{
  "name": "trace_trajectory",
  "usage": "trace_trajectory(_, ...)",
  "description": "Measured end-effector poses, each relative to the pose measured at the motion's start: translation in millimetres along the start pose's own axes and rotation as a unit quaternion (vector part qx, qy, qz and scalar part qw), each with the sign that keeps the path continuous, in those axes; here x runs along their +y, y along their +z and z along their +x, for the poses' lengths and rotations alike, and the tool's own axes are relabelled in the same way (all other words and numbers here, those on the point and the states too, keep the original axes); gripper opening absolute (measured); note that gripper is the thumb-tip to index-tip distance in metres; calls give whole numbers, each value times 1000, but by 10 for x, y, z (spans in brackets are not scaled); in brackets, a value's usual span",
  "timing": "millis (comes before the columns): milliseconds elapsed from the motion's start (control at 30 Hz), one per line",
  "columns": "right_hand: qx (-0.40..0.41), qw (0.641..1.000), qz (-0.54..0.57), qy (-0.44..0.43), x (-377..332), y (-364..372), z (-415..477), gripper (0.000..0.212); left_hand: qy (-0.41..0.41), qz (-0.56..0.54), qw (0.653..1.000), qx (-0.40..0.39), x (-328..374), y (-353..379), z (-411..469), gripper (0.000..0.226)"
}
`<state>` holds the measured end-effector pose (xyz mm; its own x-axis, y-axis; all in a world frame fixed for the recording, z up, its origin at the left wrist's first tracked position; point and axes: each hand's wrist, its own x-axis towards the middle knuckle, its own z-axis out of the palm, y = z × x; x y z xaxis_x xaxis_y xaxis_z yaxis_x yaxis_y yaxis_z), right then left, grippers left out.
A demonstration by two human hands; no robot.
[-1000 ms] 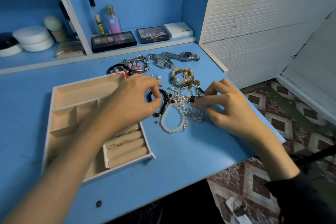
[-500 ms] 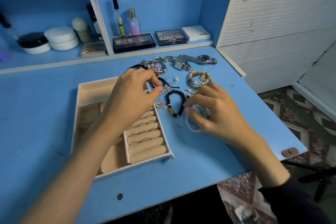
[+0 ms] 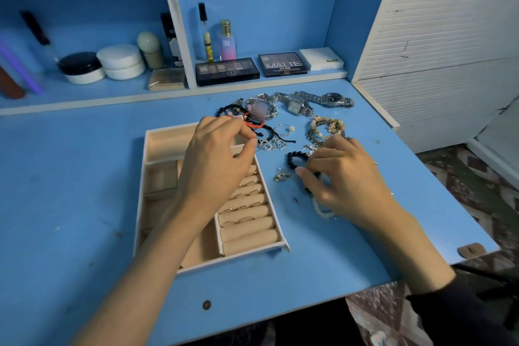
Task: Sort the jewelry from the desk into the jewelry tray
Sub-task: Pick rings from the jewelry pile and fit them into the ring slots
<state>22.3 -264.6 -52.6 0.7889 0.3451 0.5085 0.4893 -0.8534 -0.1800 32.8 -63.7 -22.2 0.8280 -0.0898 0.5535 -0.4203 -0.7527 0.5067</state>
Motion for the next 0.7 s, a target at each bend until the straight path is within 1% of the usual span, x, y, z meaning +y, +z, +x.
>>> trace_trajectory(200, -1, 1000, -12, 1, 9, 1, 37, 44, 15, 1, 1000, 17, -17, -29, -21, 6)
trace_trajectory(267, 1, 1000, 1, 8, -4, 8, 64, 43, 16, 2, 1000, 22, -15, -28, -24, 5)
trace_trajectory(400, -2, 999, 32, 26, -40, 40, 161, 28, 19, 4, 999, 28, -15, -23, -37, 5)
trace_trajectory(433, -11, 999, 16, 28, -43, 54, 189, 29, 19, 5, 999, 28, -12, -18, -40, 5)
trace_trajectory(500, -40, 999, -19, 29, -33, 102, 259, 42, 24, 6, 999, 30, -10, 3, -42, 4)
trace_trajectory(533, -52, 998, -29, 27, -32, 128, 293, 44, 27, 6, 999, 31, -9, 12, -43, 4)
trace_trajectory(600, -69, 997, -38, 19, -57, 171, 345, 40, 33, 5, 999, 33, -16, 25, -45, 4)
trace_trajectory(700, -68, 997, -24, 2, -79, 187, 346, 39, 38, 4, 999, 36, -37, 29, -57, 5)
